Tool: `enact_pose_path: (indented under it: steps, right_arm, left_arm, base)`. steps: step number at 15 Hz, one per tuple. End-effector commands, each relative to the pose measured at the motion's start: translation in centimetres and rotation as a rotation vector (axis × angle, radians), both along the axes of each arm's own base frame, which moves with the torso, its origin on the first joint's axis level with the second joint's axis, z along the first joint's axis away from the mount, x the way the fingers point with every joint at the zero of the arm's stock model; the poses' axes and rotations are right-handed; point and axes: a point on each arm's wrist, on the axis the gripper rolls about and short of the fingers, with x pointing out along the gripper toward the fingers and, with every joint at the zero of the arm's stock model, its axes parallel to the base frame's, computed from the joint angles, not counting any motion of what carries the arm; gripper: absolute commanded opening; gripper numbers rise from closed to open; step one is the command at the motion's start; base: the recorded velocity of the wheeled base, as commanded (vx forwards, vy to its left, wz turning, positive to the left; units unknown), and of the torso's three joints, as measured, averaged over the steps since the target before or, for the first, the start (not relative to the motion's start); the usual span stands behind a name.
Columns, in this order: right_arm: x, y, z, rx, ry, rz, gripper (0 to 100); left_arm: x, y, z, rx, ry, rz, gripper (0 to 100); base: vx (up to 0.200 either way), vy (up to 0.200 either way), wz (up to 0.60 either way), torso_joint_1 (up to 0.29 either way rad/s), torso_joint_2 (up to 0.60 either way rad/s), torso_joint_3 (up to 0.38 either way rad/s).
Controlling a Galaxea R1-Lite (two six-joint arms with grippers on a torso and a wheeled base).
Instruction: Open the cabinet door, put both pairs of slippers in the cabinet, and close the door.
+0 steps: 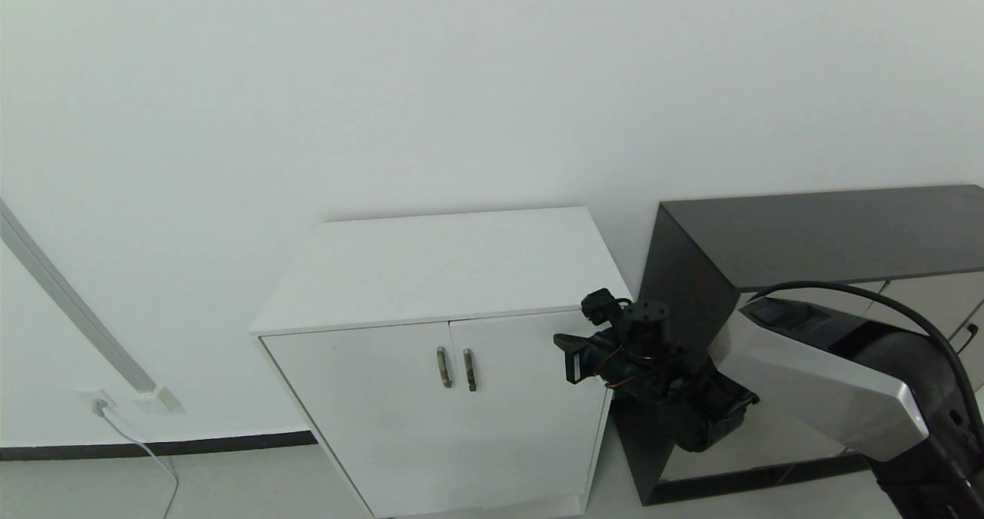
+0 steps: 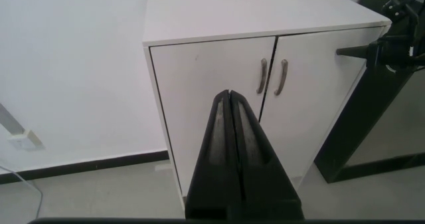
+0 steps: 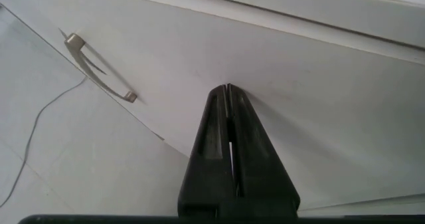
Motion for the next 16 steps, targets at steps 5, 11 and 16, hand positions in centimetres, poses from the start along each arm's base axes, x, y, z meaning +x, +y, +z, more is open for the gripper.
enact_pose_path:
  steps: [5,11,16]
  right_arm:
    - [0.4,-0.1,-0.1,0.005,-0.003,-0.005,0]
    - [0.5,-0.2,-0.2,0.015,0.007,-0.013,0]
    - [-1.8,-1.5,2.3,0.018,-0.002,-0.012,0]
  left_arm:
    - [0.0,0.0,0.0,0.000,0.002,0.000,0]
    - [0.0,0.0,0.0,0.000,0.002,0.000,0]
    - [0.0,0.0,0.0,0.000,0.002,0.000,0]
  base:
    - [0.000,0.000,0.00,0.000,0.00,0.000]
    - [0.000,0.000,0.00,0.000,0.00,0.000]
    - [0.000,0.000,0.00,0.000,0.00,0.000]
